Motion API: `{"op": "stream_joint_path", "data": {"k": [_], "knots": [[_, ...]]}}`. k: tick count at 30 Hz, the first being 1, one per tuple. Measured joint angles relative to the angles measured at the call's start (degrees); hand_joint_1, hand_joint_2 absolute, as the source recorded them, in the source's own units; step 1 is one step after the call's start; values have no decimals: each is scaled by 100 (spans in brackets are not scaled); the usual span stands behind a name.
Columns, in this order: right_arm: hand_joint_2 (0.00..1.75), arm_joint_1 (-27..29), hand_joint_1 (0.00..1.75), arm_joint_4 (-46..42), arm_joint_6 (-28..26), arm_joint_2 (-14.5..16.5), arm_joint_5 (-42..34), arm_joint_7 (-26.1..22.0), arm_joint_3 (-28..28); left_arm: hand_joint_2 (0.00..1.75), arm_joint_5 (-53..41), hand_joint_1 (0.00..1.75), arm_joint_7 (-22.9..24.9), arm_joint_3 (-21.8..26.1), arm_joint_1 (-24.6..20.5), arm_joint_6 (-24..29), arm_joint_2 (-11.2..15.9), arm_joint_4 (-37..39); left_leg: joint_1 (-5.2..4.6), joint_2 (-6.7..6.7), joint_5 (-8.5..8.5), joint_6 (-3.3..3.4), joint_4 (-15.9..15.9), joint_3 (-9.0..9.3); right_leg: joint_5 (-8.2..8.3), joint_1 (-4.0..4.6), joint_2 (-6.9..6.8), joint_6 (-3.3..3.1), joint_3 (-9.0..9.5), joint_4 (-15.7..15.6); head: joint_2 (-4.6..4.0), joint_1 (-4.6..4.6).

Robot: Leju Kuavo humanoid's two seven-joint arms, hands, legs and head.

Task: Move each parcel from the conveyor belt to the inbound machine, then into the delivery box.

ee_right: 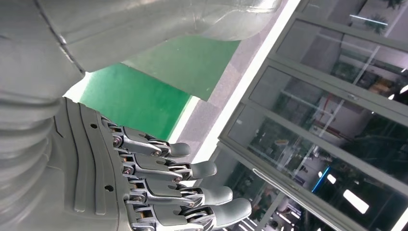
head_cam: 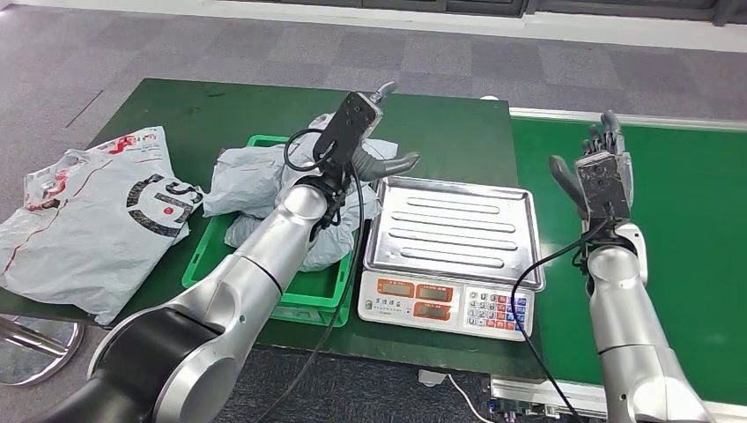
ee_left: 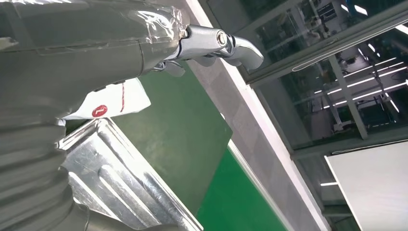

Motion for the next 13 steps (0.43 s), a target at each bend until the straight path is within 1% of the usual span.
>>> {"op": "stream_joint_path", "data": {"k": [6, 13], "knots": [[175, -70, 0, 151, 37, 27, -139, 100, 61, 175, 402, 0, 85, 0, -39, -134, -51, 100, 0, 0, 0, 0, 0, -1, 0, 0, -1, 0, 0, 0, 0, 0], [175, -188, 0, 284, 357, 78, -384, 270, 63, 175, 888, 0, 97, -43, -154, -25, -69, 161, 0, 2, 1, 0, 1, 0, 0, 0, 1, 0, -1, 0, 0, 0]]}}
